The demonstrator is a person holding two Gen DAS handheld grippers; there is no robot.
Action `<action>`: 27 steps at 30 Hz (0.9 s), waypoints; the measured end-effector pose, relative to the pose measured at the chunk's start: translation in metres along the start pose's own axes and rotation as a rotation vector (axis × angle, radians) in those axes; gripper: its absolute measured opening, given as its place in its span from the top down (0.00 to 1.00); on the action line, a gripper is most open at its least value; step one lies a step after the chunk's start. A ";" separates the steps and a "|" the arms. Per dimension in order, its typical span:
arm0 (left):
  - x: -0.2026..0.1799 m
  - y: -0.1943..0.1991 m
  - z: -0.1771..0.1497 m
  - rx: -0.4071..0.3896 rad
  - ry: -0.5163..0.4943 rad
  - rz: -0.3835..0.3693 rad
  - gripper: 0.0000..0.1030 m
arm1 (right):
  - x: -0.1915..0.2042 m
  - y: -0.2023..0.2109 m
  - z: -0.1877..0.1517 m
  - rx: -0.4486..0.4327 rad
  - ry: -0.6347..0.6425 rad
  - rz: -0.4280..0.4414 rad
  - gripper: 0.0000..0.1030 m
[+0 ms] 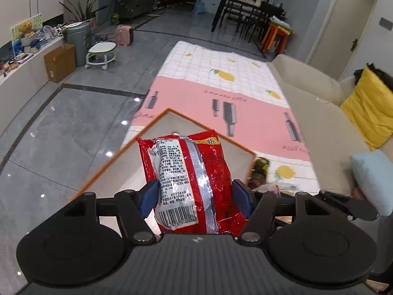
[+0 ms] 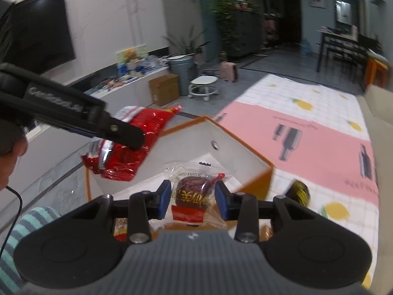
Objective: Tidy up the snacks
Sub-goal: 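Carry both snacks into the orange box and open both tools to release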
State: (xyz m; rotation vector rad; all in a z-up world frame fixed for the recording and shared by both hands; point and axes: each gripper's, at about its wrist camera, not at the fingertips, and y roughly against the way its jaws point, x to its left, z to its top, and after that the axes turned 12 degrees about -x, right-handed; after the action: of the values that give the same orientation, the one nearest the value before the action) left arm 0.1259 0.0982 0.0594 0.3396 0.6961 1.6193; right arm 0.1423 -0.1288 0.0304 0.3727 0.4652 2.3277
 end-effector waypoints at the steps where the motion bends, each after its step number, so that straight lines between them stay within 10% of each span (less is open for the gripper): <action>1: 0.004 -0.005 0.001 0.010 -0.008 0.007 0.28 | 0.005 -0.007 0.003 0.006 0.020 0.013 0.64; 13: 0.047 -0.070 -0.022 0.196 -0.043 0.087 0.30 | 0.050 -0.085 -0.006 0.150 0.370 0.099 0.65; 27: 0.059 -0.114 -0.046 0.349 -0.118 0.129 0.30 | 0.047 -0.132 -0.031 0.335 0.499 0.119 0.65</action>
State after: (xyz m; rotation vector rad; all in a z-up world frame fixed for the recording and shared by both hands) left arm 0.1786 0.1490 -0.0562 0.7408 0.8808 1.5815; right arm 0.1769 -0.0132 -0.0477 -0.0378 1.1080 2.4524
